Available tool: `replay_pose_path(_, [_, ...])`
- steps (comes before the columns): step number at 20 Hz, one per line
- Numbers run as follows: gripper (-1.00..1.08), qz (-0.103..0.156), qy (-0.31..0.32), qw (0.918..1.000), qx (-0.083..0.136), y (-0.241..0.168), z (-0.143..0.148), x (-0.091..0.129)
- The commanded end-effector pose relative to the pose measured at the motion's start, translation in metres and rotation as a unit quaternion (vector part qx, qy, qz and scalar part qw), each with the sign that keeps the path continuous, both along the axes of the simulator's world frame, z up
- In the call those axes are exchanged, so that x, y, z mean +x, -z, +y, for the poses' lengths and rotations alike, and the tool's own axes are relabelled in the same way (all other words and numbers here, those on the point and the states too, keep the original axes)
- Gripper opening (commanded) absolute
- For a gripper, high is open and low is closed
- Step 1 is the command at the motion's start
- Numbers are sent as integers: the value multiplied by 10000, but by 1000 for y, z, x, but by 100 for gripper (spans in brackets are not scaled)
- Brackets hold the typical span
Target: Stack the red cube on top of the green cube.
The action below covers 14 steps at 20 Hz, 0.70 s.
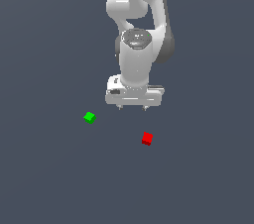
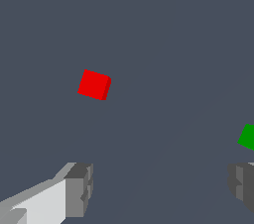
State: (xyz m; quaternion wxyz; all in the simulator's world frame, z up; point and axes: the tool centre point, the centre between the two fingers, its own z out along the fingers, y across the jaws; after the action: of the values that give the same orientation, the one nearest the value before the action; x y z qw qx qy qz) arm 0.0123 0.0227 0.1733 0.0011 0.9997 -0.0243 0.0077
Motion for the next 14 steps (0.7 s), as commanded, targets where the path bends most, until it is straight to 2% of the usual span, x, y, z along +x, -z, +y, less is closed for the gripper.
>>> replay_pose_path(1, [100, 9, 117, 9999, 1, 9, 7, 4])
replay_pose_path(14, [100, 54, 1051, 9944, 13, 75, 54, 48])
